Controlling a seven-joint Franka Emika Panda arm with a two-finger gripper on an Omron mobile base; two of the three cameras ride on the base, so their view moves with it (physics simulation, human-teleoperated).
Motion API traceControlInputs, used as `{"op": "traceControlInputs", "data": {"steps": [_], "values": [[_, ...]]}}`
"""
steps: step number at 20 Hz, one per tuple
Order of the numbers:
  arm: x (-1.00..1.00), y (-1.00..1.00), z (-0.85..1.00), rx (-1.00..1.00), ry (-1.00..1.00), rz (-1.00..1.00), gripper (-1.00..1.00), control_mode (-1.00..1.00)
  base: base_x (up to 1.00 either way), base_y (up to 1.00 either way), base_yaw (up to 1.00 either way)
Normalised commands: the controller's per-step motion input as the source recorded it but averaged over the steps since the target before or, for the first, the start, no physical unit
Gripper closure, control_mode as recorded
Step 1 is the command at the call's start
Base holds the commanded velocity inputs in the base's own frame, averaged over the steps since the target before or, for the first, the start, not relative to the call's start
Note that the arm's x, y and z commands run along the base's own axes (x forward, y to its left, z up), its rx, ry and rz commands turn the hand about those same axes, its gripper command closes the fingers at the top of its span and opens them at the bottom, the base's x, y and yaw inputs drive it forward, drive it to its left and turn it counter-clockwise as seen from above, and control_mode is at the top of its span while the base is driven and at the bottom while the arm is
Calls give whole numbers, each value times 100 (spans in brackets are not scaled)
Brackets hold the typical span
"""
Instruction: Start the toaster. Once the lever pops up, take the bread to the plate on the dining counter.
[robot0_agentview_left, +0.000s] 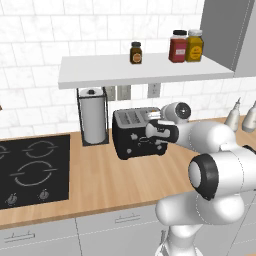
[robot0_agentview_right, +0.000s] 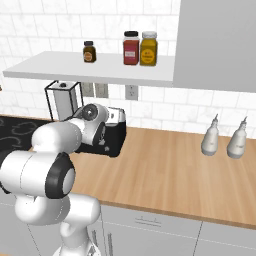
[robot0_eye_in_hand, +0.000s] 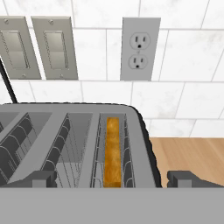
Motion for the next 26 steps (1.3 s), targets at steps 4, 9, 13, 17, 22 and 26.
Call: {"op": "traceControlInputs", "data": {"steps": [4, 9, 13, 17, 22, 26], "values": [[0, 0, 0, 0, 0, 0, -100, -100, 0, 0, 0], [0, 0, 0, 0, 0, 0, -100, -100, 0, 0, 0], [0, 0, 0, 0, 0, 0, -100, -100, 0, 0, 0], [0, 0, 0, 0, 0, 0, -100, -100, 0, 0, 0], [0, 0, 0, 0, 0, 0, -100, -100, 0, 0, 0], [0, 0, 0, 0, 0, 0, -100, -100, 0, 0, 0]]}}
